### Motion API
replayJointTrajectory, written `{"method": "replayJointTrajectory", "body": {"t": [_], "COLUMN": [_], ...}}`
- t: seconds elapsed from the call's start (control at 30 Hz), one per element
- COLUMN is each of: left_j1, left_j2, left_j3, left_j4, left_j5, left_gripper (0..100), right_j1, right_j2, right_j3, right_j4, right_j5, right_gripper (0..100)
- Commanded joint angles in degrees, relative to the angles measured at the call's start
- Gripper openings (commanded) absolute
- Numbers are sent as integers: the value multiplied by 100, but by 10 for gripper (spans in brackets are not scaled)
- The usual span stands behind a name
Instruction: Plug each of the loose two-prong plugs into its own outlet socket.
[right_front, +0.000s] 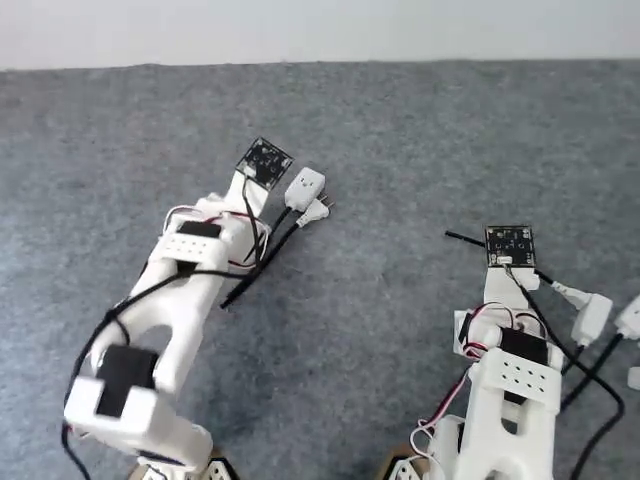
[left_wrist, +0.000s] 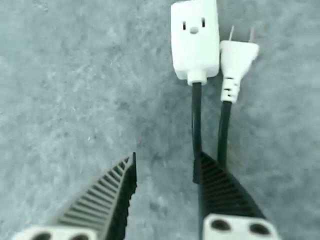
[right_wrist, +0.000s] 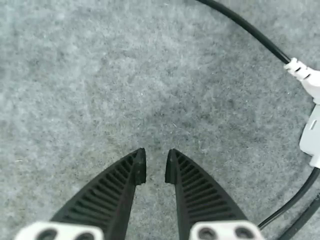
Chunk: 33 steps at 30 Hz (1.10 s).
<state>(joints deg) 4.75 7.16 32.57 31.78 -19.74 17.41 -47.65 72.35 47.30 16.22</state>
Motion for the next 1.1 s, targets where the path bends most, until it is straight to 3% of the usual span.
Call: {"method": "replayJointTrajectory", "body": {"t": [0.0, 0.3, 0.57, 0.8, 1.07], "left_j1": [44, 360, 369, 457, 651], "left_j2": [343, 888, 527, 466, 1073], "left_j3": [-664, -1209, -1235, -1332, -1525], "left_j4": [-88, -88, -88, -448, -580], "left_j5": [62, 70, 79, 1196, 1310], "left_gripper": [181, 181, 181, 182, 182], "right_j1": [-40, -40, -40, -48, -127], "right_j2": [-127, -127, -127, -127, -119], "right_j3": [35, 35, 35, 35, 44], "right_j4": [-127, -136, -136, -136, -136], "right_j5": [79, 70, 70, 70, 70], "right_gripper": [84, 84, 84, 84, 84]}}
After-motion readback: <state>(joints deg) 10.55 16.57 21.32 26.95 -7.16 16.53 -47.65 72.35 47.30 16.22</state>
